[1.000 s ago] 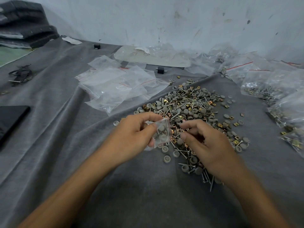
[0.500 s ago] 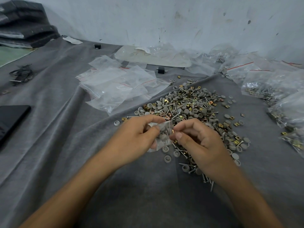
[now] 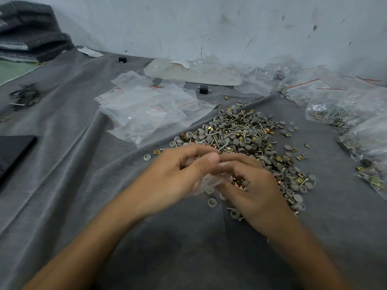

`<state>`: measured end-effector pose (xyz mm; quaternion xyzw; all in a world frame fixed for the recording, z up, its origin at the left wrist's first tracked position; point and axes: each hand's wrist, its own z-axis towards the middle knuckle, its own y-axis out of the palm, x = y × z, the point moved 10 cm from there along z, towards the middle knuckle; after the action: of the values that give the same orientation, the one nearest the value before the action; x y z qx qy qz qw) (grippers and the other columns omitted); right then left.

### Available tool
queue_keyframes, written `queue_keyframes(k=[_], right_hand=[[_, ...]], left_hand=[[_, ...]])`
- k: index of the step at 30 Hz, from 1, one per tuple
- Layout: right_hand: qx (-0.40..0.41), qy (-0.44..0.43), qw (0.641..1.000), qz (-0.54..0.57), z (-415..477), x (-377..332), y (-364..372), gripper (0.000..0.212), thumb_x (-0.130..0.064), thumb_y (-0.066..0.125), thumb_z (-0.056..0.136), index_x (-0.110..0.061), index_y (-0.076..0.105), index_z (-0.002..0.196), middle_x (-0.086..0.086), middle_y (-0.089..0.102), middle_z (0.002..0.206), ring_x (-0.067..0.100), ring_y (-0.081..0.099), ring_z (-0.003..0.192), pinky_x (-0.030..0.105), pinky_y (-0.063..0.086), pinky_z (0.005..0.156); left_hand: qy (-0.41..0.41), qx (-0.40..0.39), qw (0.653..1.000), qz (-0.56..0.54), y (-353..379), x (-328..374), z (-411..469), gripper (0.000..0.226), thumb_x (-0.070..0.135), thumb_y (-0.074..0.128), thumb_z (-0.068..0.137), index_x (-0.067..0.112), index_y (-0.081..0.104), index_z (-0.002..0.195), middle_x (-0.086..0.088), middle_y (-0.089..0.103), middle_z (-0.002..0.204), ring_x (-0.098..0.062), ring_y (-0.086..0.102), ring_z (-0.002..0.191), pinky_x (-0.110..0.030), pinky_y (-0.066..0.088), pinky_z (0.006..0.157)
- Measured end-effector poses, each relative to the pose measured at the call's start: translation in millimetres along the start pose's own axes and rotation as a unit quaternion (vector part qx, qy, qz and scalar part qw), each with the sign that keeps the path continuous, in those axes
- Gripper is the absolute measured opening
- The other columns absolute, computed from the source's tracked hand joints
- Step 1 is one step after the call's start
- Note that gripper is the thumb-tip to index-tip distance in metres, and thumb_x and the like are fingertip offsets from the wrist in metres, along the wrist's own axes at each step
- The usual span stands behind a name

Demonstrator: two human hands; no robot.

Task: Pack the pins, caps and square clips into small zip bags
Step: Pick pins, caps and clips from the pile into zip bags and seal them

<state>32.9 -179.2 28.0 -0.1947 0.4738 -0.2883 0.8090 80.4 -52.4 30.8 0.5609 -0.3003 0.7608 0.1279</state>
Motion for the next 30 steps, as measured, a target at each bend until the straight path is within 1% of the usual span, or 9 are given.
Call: queue_keyframes(k=[3,5,7,12,17,22,24,27,30], right_hand=[[0.053,0.049,0.992,0.101,1,10,-19,0.007,-0.028,0.076,0.089,-0.027,0.076,0.096,-0.007,0.073,0.098,0.014,0.069,0.088,0.034,0.056,0.075],[0.086,0.083,0.976,0.183,0,18,-29,0.004,-0.032,0.074,0.089,-0.029,0.075,0.092,-0.002,0.076,0.093,0.021,0.069,0.078,0.034,0.058,0.066],[0.118,0.122,0.955,0.241,-1,27,-34,0.008,-0.037,0.072,0.087,-0.030,0.075,0.085,-0.003,0.075,0.085,0.016,0.068,0.074,0.025,0.057,0.062],[0.147,0.228,0.890,0.367,-6,50,-26,0.017,-0.037,0.073,0.080,-0.022,0.078,0.088,0.002,0.071,0.079,0.019,0.063,0.072,0.039,0.055,0.069],[0.096,0.186,0.864,0.457,2,41,-21,0.023,-0.020,0.062,0.093,-0.012,0.074,0.111,0.008,0.071,0.096,0.018,0.066,0.083,0.029,0.060,0.073],[0.028,0.127,0.857,0.499,6,23,-14,0.043,-0.014,0.057,0.097,-0.006,0.057,0.139,0.011,0.068,0.124,0.017,0.066,0.104,0.026,0.056,0.088],[0.057,0.130,0.877,0.459,5,29,-20,0.042,-0.018,0.060,0.095,-0.008,0.061,0.136,0.012,0.071,0.114,0.018,0.067,0.096,0.028,0.057,0.083],[0.140,0.146,0.904,0.377,1,42,-40,0.024,-0.027,0.068,0.092,-0.018,0.075,0.113,0.002,0.069,0.087,0.014,0.061,0.078,0.026,0.053,0.073],[0.164,0.154,0.889,0.398,0,45,-48,0.012,-0.026,0.067,0.089,-0.021,0.078,0.094,-0.001,0.069,0.081,0.010,0.062,0.072,0.026,0.055,0.071]], left_hand=[[-0.014,0.028,0.999,0.032,-12,-1,4,0.059,0.086,0.037,0.084,0.047,0.072,0.112,0.017,0.075,0.107,0.004,0.068,0.096,-0.023,0.050,0.084],[-0.096,-0.022,0.994,0.042,-2,-18,13,0.077,0.086,0.033,0.087,0.034,0.061,0.138,0.013,0.065,0.138,-0.004,0.061,0.124,-0.028,0.051,0.096],[-0.142,-0.094,0.984,0.044,15,-30,9,0.091,0.089,0.041,0.080,0.028,0.050,0.147,0.009,0.056,0.148,-0.004,0.054,0.132,-0.026,0.047,0.106],[-0.114,-0.197,0.974,0.004,55,-33,-14,0.074,0.058,0.081,0.072,0.052,0.047,0.137,0.025,0.062,0.133,0.009,0.056,0.125,-0.017,0.045,0.106],[-0.063,-0.136,0.988,0.048,45,-25,-5,0.084,0.060,0.083,0.072,0.045,0.044,0.144,0.026,0.059,0.137,0.008,0.052,0.128,-0.026,0.042,0.112],[-0.045,-0.074,0.996,0.031,35,-20,1,0.058,0.023,0.081,0.088,0.035,0.051,0.137,0.015,0.071,0.113,-0.003,0.068,0.102,-0.015,0.053,0.083],[-0.073,-0.057,0.996,0.000,30,-25,2,0.050,0.008,0.066,0.095,0.027,0.052,0.139,0.001,0.074,0.112,-0.014,0.071,0.102,-0.024,0.057,0.084],[-0.109,-0.059,0.992,-0.026,23,-27,1,0.037,0.022,0.051,0.092,0.032,0.068,0.123,0.024,0.073,0.106,0.009,0.067,0.090,-0.012,0.053,0.073],[-0.139,-0.095,0.983,-0.068,26,-31,-3,0.040,0.030,0.046,0.086,0.034,0.079,0.107,0.018,0.076,0.106,0.013,0.064,0.073,-0.013,0.050,0.070]])
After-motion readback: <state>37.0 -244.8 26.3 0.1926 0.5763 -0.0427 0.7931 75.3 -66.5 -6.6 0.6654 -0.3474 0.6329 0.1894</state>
